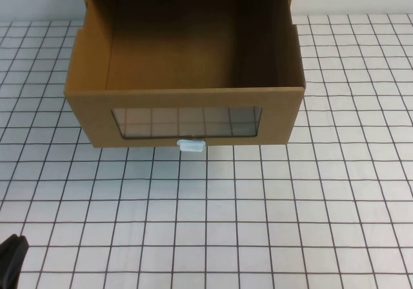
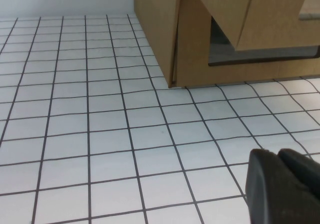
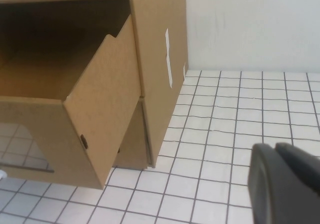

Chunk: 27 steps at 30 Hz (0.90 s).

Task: Open the shoe box
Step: 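Pull the top drawer of the cardboard box fully open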

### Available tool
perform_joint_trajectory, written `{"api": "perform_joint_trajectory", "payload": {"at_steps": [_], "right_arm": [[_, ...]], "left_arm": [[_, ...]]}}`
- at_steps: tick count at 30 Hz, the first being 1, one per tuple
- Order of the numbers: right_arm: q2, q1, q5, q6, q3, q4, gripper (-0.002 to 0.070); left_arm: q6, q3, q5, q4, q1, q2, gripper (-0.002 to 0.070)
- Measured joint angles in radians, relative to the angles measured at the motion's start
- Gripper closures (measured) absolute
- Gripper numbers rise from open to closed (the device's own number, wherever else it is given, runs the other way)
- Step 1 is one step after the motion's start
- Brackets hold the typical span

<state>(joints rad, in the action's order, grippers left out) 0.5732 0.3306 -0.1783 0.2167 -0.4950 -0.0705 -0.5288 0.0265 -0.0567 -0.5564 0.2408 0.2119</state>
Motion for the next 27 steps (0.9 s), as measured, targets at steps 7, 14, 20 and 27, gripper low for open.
{"api": "perform_joint_trajectory", "payload": {"at_steps": [7,14,20,27], "right_arm": [[-0.058,-0.090,0.047,-0.001,0.092,-0.115,0.0689],[-0.301,-0.351,0.214,-0.001,0.407,-0.094,0.0689],[-0.511,-0.375,0.162,-0.001,0.517,-0.077,0.0689],[-0.581,-0.321,-0.129,-0.001,0.517,-0.070,0.0689]], "left_arm": [[0.000,0.000,-0.002,0.000,0.000,0.000,0.0677],[0.000,0.000,-0.002,0.000,0.000,0.000,0.0677],[0.000,0.000,-0.002,0.000,0.000,0.000,0.0677],[0.000,0.000,-0.004,0.000,0.000,0.000,0.0677]]}}
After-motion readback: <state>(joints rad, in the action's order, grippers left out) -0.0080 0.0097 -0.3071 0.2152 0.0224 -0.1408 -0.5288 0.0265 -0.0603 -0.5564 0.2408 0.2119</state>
